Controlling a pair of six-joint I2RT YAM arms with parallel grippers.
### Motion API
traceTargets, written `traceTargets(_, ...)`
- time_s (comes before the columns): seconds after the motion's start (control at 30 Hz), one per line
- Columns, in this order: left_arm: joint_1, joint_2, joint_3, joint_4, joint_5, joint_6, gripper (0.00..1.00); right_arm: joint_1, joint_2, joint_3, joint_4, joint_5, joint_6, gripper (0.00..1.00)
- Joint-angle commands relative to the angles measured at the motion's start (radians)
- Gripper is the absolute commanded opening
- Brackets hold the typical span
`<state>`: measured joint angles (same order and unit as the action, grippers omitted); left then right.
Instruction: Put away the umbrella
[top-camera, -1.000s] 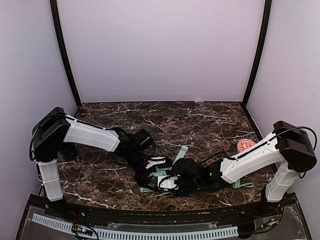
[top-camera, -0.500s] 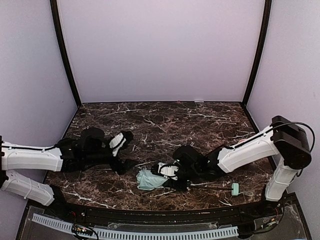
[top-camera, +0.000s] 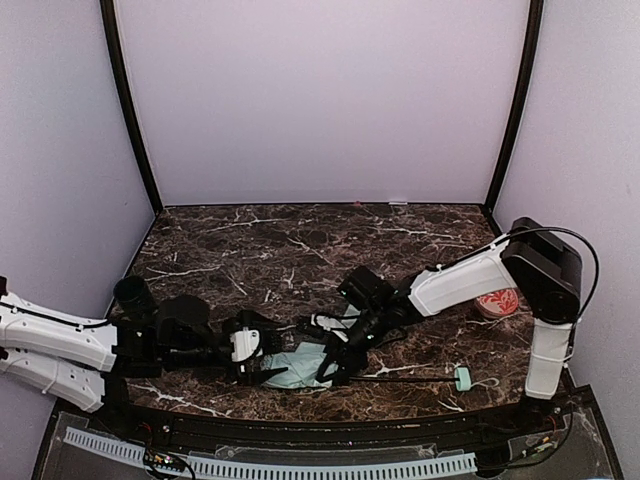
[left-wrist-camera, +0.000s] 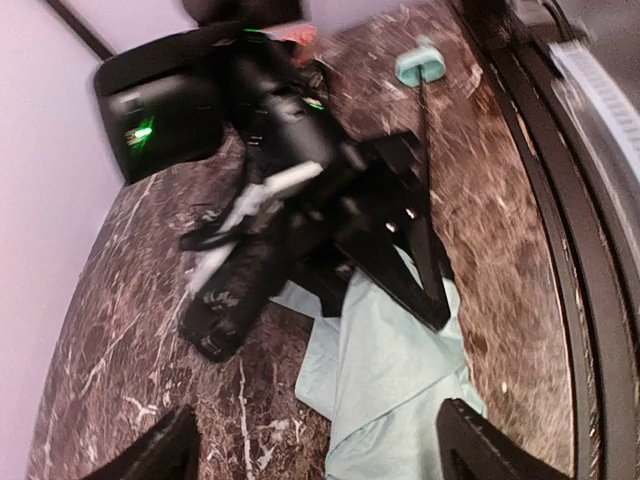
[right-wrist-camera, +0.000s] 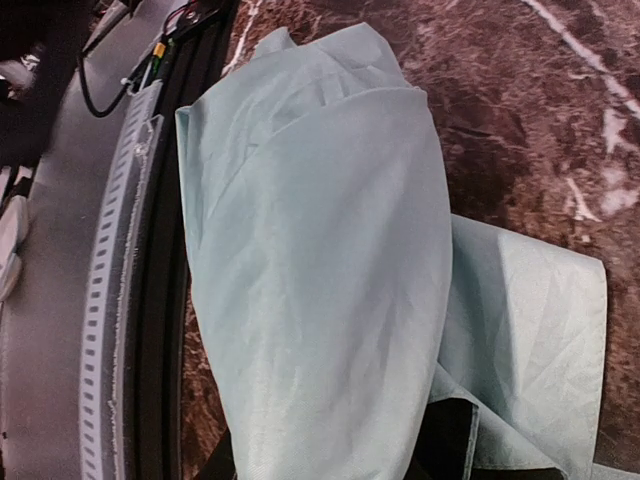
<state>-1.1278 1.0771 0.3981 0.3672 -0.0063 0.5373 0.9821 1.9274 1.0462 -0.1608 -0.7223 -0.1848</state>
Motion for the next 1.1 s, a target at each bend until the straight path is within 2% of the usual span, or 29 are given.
traceTargets(0.0, -0.027, 0.140, 0.097, -0.162, 0.061, 0.118, 0.93, 0.009, 0.119, 0.007, -0.281, -0.071, -0.030, 0.12)
traceTargets(0.07, -0.028, 0.212, 0.133, -0.198, 0.070, 0.127, 0.99, 0.004, 0.142, 0.027, -0.288, -0.057, -0.027, 0.12)
traceTargets(0.23, -0.029, 0.376, 0.236, -0.331, 0.107, 0.089, 0.99, -0.008, 0.168, 0.062, -0.279, -0.049, -0.015, 0.12)
traceTargets(0.37, -0.028, 0.424, 0.243, -0.341, 0.171, 0.070, 0.99, -0.012, 0.189, 0.099, -0.318, -0.034, -0.041, 0.12)
traceTargets(0.5, -0.026, 0.499, 0.289, -0.431, 0.092, 0.063, 0.98, -0.019, 0.193, 0.152, -0.360, -0.023, -0.078, 0.11)
traceTargets(0.6, -0.023, 0.541, 0.312, -0.480, 0.085, 0.051, 0.96, -0.035, 0.192, 0.169, -0.391, -0.009, -0.109, 0.11)
traceTargets(0.8, -0.003, 0.647, 0.383, -0.599, 0.064, 0.027, 0.82, -0.052, 0.165, 0.185, -0.390, -0.024, -0.114, 0.11)
traceTargets(0.9, 0.005, 0.688, 0.404, -0.660, 0.085, 0.035, 0.65, -0.065, 0.153, 0.196, -0.389, -0.027, -0.117, 0.11)
traceTargets(0.93, 0.007, 0.695, 0.407, -0.668, 0.090, 0.036, 0.56, -0.069, 0.149, 0.202, -0.395, -0.027, -0.120, 0.11)
traceTargets(0.97, 0.010, 0.700, 0.411, -0.675, 0.094, 0.036, 0.53, -0.074, 0.145, 0.206, -0.408, -0.025, -0.126, 0.11)
traceTargets(1.07, 0.020, 0.704, 0.422, -0.700, 0.108, 0.029, 0.53, -0.081, 0.125, 0.207, -0.430, -0.023, -0.151, 0.10)
